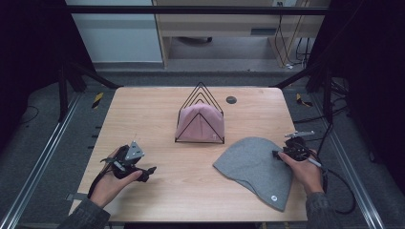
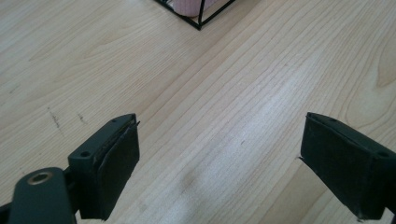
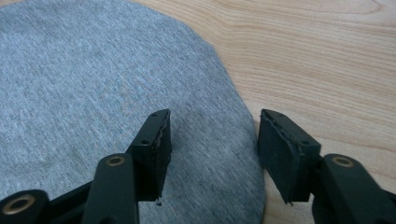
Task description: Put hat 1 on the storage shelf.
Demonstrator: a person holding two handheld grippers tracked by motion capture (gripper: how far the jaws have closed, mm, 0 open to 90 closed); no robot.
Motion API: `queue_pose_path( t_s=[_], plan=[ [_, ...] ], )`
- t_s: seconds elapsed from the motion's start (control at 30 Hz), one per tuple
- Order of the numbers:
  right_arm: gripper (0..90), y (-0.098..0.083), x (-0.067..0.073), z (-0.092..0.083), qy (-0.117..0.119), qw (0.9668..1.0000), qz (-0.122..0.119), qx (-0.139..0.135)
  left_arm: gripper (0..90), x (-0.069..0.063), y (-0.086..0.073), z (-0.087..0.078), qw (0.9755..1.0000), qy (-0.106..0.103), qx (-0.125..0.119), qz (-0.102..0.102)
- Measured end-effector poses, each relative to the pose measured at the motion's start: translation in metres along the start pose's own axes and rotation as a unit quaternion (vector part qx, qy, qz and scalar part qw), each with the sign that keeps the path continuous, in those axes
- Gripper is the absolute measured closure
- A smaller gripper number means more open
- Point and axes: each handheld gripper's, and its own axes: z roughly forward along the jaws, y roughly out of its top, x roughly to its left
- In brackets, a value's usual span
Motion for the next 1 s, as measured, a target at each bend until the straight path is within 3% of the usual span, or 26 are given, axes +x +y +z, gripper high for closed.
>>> queue_pose_path(
  t_s=[0.1, 0.33, 0.5, 0.6, 0.77, 1.0],
  plan=[
    [56.9, -0.001, 0.002, -0.002, -0.001, 0.9999, -0.014, 0.001, 11.5, 0.000, 0.000, -0.001, 1.0000, 0.004, -0.004, 0.000],
    [79.2, -0.002, 0.010, -0.002, 0.021, 0.9992, -0.034, -0.004, 12.0, 0.002, -0.003, 0.004, 1.0000, 0.001, 0.006, -0.005],
    [84.1, 0.000, 0.016, -0.007, 0.034, 0.9985, -0.043, -0.013, 13.7, 0.004, -0.006, 0.008, 0.9994, -0.015, 0.025, -0.020],
    [85.0, 0.003, 0.024, -0.017, 0.050, 0.9972, -0.037, -0.041, 14.2, 0.005, -0.007, 0.009, 0.9987, -0.033, 0.027, -0.028],
    [85.4, 0.011, 0.047, -0.042, 0.068, 0.9919, -0.072, -0.080, 14.1, 0.005, -0.008, 0.011, 0.9984, -0.036, 0.035, -0.026],
    [85.5, 0.027, 0.088, -0.084, 0.099, 0.9777, -0.136, -0.126, 13.8, 0.002, -0.007, 0.012, 0.9981, -0.046, 0.035, -0.020]
  ],
)
